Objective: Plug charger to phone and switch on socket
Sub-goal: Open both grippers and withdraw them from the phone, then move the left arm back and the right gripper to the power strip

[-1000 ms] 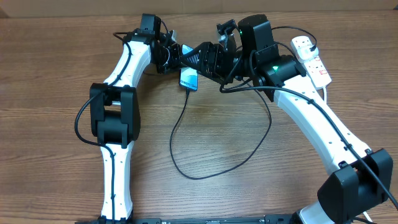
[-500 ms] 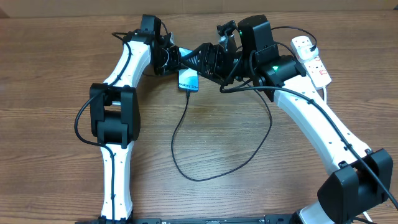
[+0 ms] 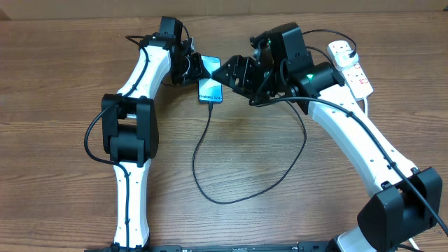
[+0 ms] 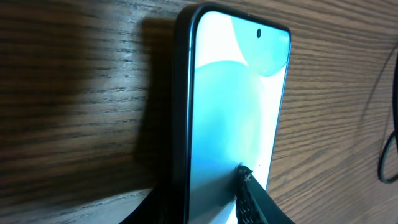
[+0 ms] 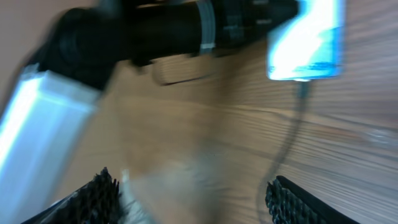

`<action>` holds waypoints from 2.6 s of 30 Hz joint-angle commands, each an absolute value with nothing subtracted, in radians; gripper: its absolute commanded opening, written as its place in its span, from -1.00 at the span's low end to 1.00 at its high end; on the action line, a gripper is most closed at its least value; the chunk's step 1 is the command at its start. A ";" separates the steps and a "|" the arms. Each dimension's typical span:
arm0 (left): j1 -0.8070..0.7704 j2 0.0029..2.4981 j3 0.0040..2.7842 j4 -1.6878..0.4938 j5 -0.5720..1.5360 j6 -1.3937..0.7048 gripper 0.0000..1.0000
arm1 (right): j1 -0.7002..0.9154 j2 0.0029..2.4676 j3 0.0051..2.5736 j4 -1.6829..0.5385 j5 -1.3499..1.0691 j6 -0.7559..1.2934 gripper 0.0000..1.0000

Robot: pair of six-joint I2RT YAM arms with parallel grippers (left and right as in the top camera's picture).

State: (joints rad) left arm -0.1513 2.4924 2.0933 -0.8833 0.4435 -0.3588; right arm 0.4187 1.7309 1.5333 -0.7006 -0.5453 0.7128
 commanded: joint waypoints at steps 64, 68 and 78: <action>-0.088 2.258 2.894 -1.690 0.315 -0.231 0.98 | 0.398 1.723 1.553 -0.881 0.026 0.593 1.00; -0.131 2.126 2.886 -1.690 0.234 -0.213 1.00 | 0.385 1.723 1.553 -0.801 0.052 0.593 1.00; -0.148 1.766 2.704 -1.690 0.273 -0.216 0.99 | 0.373 1.723 1.553 -0.753 0.051 0.593 1.00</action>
State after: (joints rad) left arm -0.1547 1.8462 2.7976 -1.6844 0.2691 -0.2096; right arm 0.3794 1.7309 1.5337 -0.7609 0.0341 0.5987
